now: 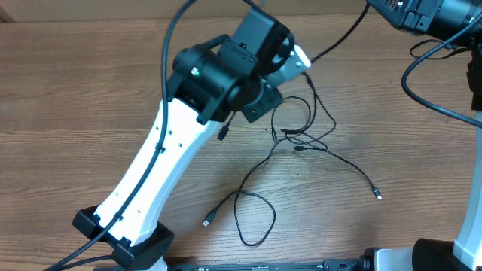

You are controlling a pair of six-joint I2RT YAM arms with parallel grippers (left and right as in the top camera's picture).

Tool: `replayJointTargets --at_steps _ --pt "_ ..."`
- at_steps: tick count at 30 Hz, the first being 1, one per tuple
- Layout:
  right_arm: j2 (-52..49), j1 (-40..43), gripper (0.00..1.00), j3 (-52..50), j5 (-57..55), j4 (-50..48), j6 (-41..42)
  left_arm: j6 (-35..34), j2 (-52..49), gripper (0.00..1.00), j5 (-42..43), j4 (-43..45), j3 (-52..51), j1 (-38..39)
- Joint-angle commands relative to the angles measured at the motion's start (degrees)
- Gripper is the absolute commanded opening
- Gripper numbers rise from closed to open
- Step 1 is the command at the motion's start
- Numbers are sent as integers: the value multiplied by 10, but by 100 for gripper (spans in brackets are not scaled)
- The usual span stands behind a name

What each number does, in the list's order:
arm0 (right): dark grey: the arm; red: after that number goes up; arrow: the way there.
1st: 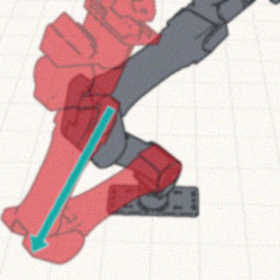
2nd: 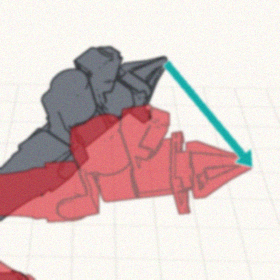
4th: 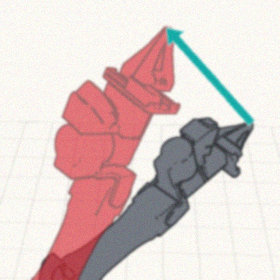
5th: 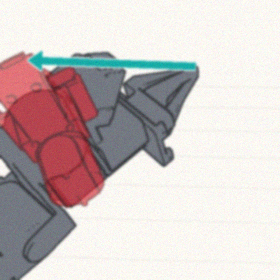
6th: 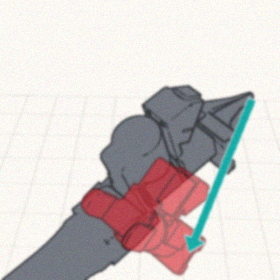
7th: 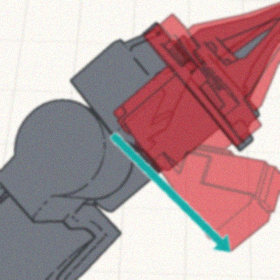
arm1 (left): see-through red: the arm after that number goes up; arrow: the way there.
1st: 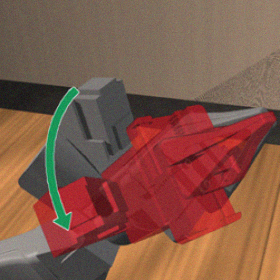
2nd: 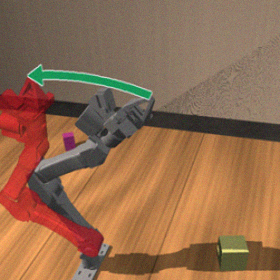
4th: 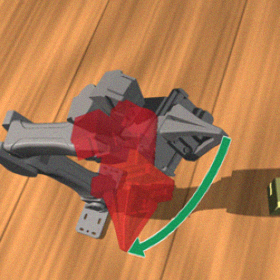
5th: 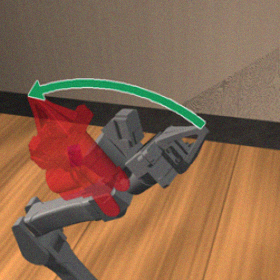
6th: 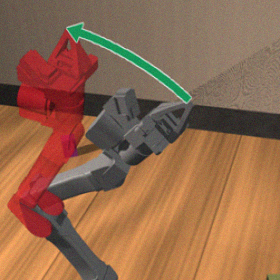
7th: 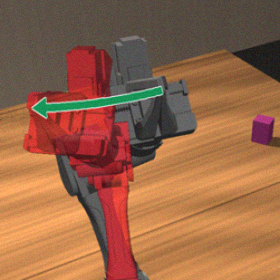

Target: Untangle cables

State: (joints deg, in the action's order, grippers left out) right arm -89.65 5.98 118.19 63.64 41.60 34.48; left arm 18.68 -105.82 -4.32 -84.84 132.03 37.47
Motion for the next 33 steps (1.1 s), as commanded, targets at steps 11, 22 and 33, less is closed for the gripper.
replayJointTargets --at_steps 11,22,33 --pt "1 3 4 19 -82 34 -48 -171 -8 4 -70 -52 -6 -146" --pt "0 21 4 19 -221 74 -94 -187 -18 5 -62 -56 -17 -203" --pt "-1 162 4 19 -294 149 -164 -187 -18 4 -66 -44 -29 -203"
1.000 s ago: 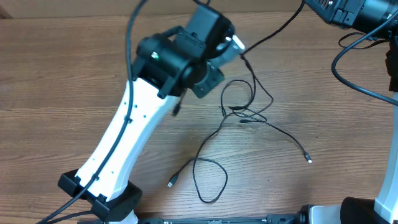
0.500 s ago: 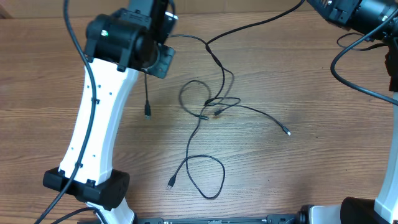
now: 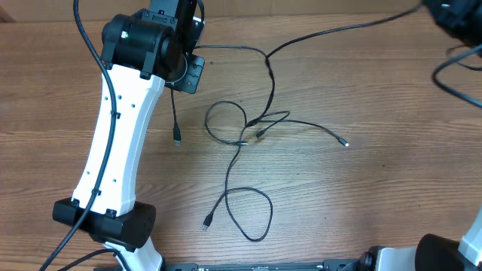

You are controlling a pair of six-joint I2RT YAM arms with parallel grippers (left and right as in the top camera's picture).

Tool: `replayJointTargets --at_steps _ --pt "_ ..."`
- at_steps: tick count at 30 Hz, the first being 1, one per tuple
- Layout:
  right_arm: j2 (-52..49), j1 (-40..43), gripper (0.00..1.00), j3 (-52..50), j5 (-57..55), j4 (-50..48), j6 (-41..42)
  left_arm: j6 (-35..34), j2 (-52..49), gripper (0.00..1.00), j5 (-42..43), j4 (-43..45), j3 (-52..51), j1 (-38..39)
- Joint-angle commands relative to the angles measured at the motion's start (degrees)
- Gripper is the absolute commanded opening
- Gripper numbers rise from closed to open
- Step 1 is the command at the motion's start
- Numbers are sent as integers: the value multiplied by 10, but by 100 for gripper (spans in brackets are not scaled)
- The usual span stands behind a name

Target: Untangle cables

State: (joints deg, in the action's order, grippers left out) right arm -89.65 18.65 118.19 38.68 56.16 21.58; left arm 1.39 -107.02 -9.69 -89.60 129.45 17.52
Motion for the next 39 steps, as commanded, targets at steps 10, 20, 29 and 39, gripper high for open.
replayJointTargets --at_steps 10,20,29,39 --pt "-2 150 4 18 -82 13 -56 -14 -6 5 -32 10 -3 -7" --pt "-2 177 4 18 -99 21 -71 -84 -6 5 -72 22 -3 -59" --pt "-23 177 4 18 -126 21 -71 -94 -6 4 -72 22 -3 -99" --pt "-78 178 4 18 -175 21 -71 -96 -6 4 -75 21 -3 -115"
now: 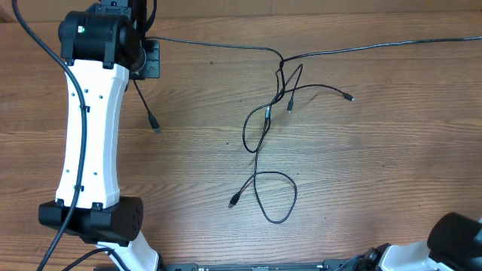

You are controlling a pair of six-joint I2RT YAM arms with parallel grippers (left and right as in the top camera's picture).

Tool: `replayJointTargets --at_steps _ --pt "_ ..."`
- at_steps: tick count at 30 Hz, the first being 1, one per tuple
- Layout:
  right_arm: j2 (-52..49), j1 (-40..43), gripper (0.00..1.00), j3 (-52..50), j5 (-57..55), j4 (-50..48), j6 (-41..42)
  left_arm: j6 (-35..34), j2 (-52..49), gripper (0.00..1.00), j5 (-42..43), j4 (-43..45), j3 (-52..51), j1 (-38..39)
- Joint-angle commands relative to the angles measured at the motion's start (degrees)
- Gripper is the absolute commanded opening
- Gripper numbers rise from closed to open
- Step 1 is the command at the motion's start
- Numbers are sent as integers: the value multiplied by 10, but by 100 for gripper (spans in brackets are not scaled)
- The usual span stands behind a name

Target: Untangle cables

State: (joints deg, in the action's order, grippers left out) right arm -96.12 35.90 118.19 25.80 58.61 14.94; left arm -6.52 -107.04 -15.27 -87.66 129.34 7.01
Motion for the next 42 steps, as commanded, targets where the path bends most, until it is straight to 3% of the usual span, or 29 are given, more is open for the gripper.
replayJointTargets --at_steps 1,7,15,42 --pt "-20 5 4 18 -61 -3 -5 -17 -6 5 -24 3 -2 -12" --pt "-39 5 4 18 -108 3 -16 -26 -12 5 -66 9 -2 -26" --pt "-40 5 4 18 -108 1 -16 -64 -13 4 -58 5 -2 -86" --pt "-43 5 4 18 -108 2 -16 -64 -13 4 -43 -9 -2 -229"
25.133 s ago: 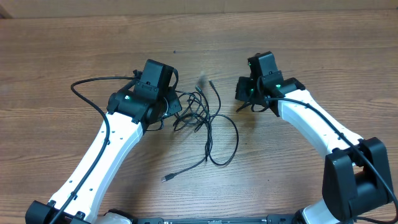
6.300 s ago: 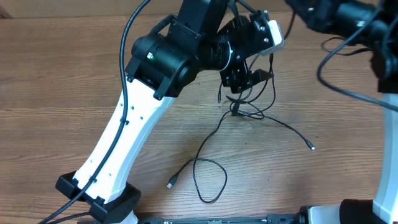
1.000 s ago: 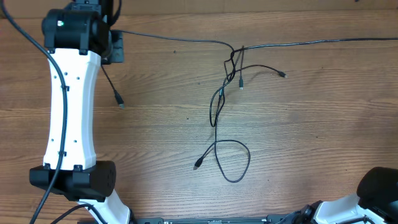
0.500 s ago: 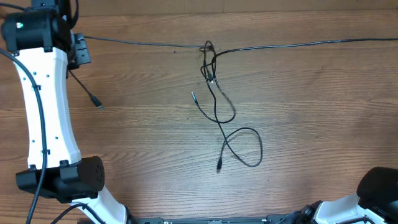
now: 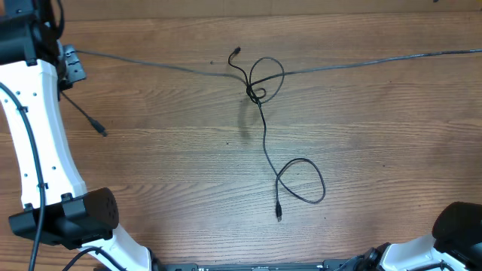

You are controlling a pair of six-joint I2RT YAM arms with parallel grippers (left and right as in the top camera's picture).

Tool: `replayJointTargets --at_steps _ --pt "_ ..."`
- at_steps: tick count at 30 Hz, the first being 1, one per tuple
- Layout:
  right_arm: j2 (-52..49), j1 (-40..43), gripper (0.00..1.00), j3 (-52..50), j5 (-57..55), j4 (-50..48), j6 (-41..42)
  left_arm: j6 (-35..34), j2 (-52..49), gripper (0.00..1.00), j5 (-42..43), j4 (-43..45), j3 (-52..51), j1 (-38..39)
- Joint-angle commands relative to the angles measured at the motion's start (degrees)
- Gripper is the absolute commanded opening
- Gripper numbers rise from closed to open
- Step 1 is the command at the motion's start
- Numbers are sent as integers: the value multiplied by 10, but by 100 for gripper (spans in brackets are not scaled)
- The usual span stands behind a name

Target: Untangle cables

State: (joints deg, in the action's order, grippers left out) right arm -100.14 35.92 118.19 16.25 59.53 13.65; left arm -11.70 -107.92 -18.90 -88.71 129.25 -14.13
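A thin dark cable (image 5: 151, 62) is stretched taut across the far side of the table, from my left gripper (image 5: 73, 54) at the far left to the right frame edge. At its middle sits a small knot (image 5: 257, 92) with a loop around it. A short end with a plug (image 5: 236, 52) sticks up left of the knot. A second strand (image 5: 265, 135) runs from the knot toward the front, curls into a loop (image 5: 303, 181) and ends in a plug (image 5: 279, 215). A short tail (image 5: 89, 119) lies below my left gripper. My right gripper is out of view.
The white left arm (image 5: 41, 143) and its black base (image 5: 64, 218) fill the left edge. Part of the right arm's base (image 5: 459, 226) shows at the front right corner. The surface is a wooden table (image 5: 166, 173).
My left gripper has moved further left, to the frame edge. The cable is pulled straighter, and the loose tangle has drawn into a small knot nearer the middle. The long strand's loop now lies further right.
First the left arm was over a loose tangle at mid-table. Then my left gripper was at the far left holding a cable end, with the right end leading off to the right. At each later moment the span was wider and the tangle smaller, now one knot.
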Motion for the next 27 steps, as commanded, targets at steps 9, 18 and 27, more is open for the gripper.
replayJointTargets --at_steps 9,18,27 --pt "-3 5 4 18 -12 -6 -3 -5 -4 4 -8 -6 -2 -24" --pt "-17 7 4 18 -49 -9 -7 -5 -4 5 -27 -14 -2 -57" --pt "-31 14 4 18 -87 -10 -10 -1 -4 4 -25 -30 -2 -128"
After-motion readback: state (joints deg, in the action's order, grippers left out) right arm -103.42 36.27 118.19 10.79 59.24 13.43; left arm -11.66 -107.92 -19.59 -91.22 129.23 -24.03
